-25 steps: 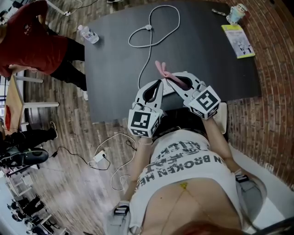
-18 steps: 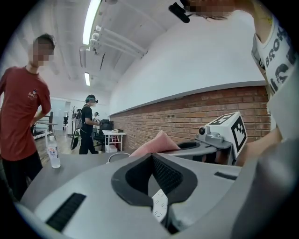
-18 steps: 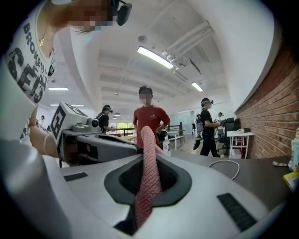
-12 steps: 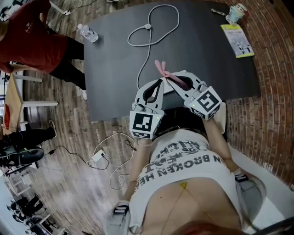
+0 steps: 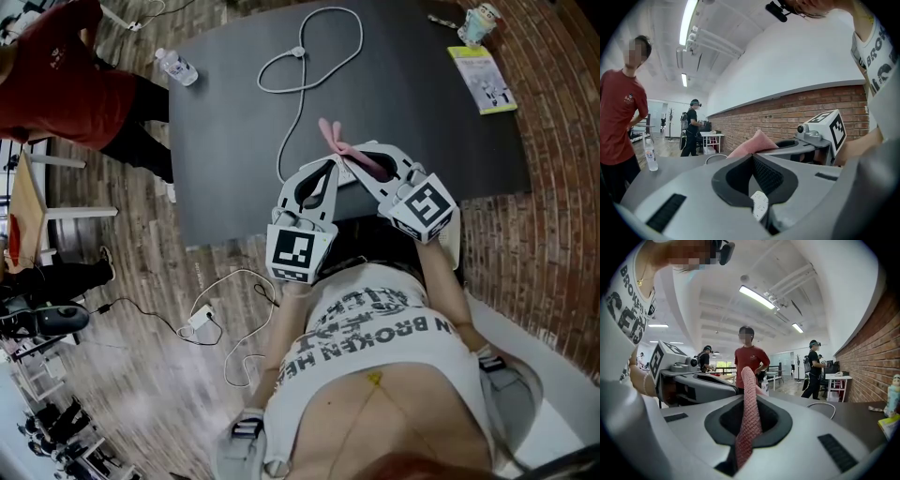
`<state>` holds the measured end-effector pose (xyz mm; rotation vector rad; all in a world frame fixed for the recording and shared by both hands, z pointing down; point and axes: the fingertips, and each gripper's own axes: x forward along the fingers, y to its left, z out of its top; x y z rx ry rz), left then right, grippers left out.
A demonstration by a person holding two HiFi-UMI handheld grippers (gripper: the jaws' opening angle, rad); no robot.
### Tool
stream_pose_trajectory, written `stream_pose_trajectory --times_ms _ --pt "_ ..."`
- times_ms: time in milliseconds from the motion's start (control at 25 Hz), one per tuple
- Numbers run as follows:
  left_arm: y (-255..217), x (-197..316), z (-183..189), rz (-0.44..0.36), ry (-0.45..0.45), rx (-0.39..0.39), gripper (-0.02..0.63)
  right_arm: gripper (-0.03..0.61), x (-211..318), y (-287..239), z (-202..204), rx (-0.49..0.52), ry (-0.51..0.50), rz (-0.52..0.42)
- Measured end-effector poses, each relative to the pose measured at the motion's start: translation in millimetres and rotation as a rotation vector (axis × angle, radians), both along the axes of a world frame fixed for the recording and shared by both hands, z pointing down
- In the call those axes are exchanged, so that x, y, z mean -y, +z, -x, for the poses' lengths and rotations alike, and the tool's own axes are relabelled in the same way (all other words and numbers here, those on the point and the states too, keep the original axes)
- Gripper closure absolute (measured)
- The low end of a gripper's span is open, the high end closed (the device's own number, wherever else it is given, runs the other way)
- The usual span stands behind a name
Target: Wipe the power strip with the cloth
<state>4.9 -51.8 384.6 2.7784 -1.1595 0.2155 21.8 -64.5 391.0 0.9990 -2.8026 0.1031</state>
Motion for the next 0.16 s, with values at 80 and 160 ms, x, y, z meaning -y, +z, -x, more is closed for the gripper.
stream_pose_trajectory --times_ms 80,160 --pt "-0.5 -0.2 -1.3 -0.002 0.001 0.000 0.606 0.563 -1.0 0.1 0.2 0.001 -0.003 0.000" --pt "-1.0 -0.9 -2.6 -0.003 0.002 0.000 0.606 0.563 -2.3 0.0 0.2 0.000 -0.004 0.000"
